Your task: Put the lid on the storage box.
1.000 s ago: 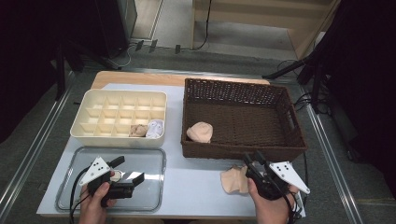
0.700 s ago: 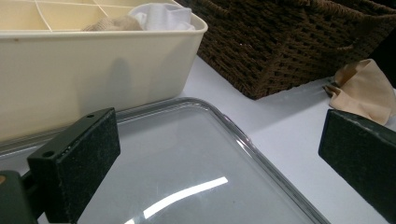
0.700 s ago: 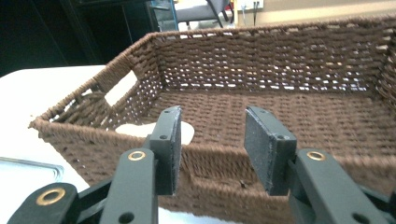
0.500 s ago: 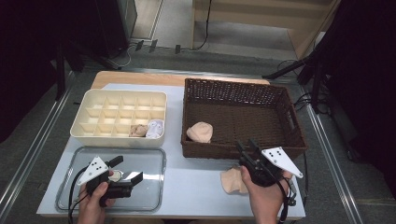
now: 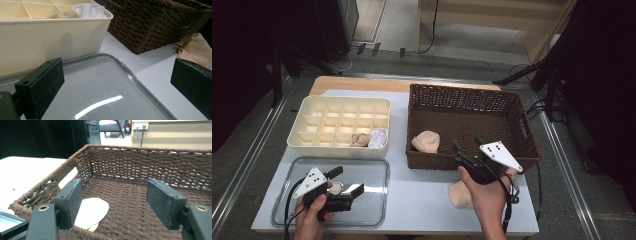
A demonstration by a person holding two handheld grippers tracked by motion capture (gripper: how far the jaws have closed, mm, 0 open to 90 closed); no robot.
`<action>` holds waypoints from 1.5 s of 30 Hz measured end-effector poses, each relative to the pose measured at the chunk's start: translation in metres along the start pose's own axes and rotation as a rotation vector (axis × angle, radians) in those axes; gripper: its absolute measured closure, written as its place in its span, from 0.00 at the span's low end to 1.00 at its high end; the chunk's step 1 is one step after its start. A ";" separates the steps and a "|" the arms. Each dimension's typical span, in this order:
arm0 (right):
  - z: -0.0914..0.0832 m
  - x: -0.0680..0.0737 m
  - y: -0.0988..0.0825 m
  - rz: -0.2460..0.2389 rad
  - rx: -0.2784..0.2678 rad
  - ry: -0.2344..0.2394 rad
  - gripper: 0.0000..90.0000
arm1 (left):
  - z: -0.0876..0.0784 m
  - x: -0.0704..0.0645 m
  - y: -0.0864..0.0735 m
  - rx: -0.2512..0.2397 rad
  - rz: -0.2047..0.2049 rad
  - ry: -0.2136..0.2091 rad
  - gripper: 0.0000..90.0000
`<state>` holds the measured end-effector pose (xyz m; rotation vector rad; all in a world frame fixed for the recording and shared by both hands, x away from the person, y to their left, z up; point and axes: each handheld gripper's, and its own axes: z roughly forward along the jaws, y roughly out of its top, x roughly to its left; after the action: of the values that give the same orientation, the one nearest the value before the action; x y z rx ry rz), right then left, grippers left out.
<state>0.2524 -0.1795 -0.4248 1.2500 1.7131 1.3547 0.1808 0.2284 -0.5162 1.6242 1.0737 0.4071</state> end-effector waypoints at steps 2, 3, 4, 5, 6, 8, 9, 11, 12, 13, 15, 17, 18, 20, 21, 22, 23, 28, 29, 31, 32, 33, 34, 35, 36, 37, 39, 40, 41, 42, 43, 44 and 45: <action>0.004 0.001 0.002 -0.006 0.008 0.002 0.33 | 0.000 0.000 0.000 0.001 0.001 0.000 0.00; 0.006 0.001 0.003 -0.007 0.010 0.004 0.33 | 0.000 0.000 0.000 0.001 0.000 0.000 0.00; 0.009 0.002 0.005 -0.007 0.015 0.005 0.33 | 0.000 0.000 0.000 0.000 0.000 0.001 0.00; 0.012 0.002 0.005 -0.009 0.019 0.006 0.33 | 0.000 0.000 0.000 0.000 0.000 0.002 0.00; 0.013 0.003 0.006 -0.011 0.020 0.007 0.34 | 0.000 0.000 0.000 -0.001 0.000 0.000 0.00; 0.019 0.003 0.007 -0.013 0.032 0.007 0.34 | 0.000 0.001 0.000 0.000 -0.002 -0.001 0.00; 0.022 0.004 0.007 -0.013 0.038 0.006 0.34 | 0.001 0.001 0.000 -0.001 -0.001 0.001 0.00; 0.028 0.005 0.008 -0.007 0.049 0.012 0.35 | 0.001 0.001 0.000 0.000 0.000 0.002 0.00; 0.031 0.006 0.009 -0.007 0.055 0.013 0.35 | 0.001 0.001 0.000 0.001 -0.001 0.002 0.00; 0.034 0.007 0.009 -0.011 0.060 0.015 0.35 | 0.001 0.001 -0.001 0.002 -0.003 0.002 0.00; 0.041 0.009 0.010 -0.012 0.076 0.020 0.36 | 0.002 0.002 -0.001 0.002 -0.002 0.002 0.00; 0.048 0.010 0.011 -0.018 0.087 0.020 0.37 | 0.001 0.003 -0.001 0.003 -0.004 0.005 0.00; 0.050 0.011 0.011 -0.014 0.093 0.021 0.37 | 0.001 0.003 -0.001 0.003 -0.008 0.004 0.00; 0.057 0.012 0.012 -0.017 0.103 0.024 0.37 | 0.001 0.004 -0.001 0.002 -0.007 0.005 0.00; 0.060 0.012 0.012 -0.015 0.107 0.022 0.37 | 0.001 0.005 -0.001 0.000 -0.008 0.007 0.00; 0.063 0.013 0.012 -0.017 0.112 0.020 0.37 | 0.001 0.005 -0.001 0.000 -0.011 0.007 0.00; 0.066 0.013 0.013 -0.024 0.118 0.017 0.37 | 0.001 0.006 -0.001 0.002 -0.011 0.007 0.00; 0.074 0.011 0.017 -0.012 0.131 0.014 0.46 | 0.002 0.007 -0.001 0.005 -0.014 0.007 0.00; 0.075 0.010 0.019 -0.003 0.125 0.021 0.49 | 0.002 0.007 -0.001 0.006 -0.013 0.008 0.00; 0.078 0.008 0.022 0.025 0.128 0.032 0.50 | 0.002 0.007 -0.001 0.004 -0.016 0.008 0.00; 0.080 0.007 0.023 0.023 0.127 0.028 0.50 | 0.002 0.007 -0.001 0.002 -0.018 0.008 0.00; 0.082 0.006 0.024 0.032 0.130 0.024 0.51 | 0.002 0.007 -0.001 0.001 -0.019 0.008 0.00; 0.083 0.005 0.025 0.037 0.136 0.026 0.52 | 0.002 0.007 -0.001 0.000 -0.018 0.009 0.00; 0.084 0.005 0.026 0.036 0.141 0.029 0.54 | 0.002 0.008 -0.001 0.000 -0.018 0.010 0.00; 0.086 0.005 0.027 0.029 0.143 0.029 0.55 | 0.001 0.008 -0.001 0.000 -0.018 0.009 0.00; 0.086 0.006 0.028 0.024 0.150 0.030 0.56 | 0.002 0.008 -0.001 -0.004 -0.019 0.011 0.00; 0.090 0.007 0.030 0.010 0.161 0.033 0.58 | 0.001 0.007 -0.001 -0.003 -0.018 0.009 0.00; 0.091 0.007 0.030 0.008 0.169 0.033 0.59 | 0.001 0.007 -0.001 -0.004 -0.018 0.009 0.00; 0.093 0.007 0.031 0.003 0.172 0.035 0.60 | 0.001 0.007 -0.001 -0.003 -0.017 0.009 0.00; 0.095 0.008 0.032 -0.001 0.179 0.036 0.61 | 0.001 0.007 -0.001 -0.002 -0.017 0.010 0.00; 0.098 0.008 0.032 -0.001 0.187 0.035 0.62 | 0.001 0.007 -0.001 -0.003 -0.018 0.009 0.00; 0.099 0.008 0.032 -0.001 0.193 0.036 0.63 | 0.001 0.007 -0.001 -0.003 -0.018 0.010 0.00; 0.102 0.009 0.033 -0.003 0.201 0.037 0.64 | 0.001 0.007 -0.001 -0.004 -0.018 0.011 0.00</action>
<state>0.3487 -0.1328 -0.4221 1.3379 1.9143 1.2353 0.1852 0.2333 -0.5192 1.6098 1.0942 0.4060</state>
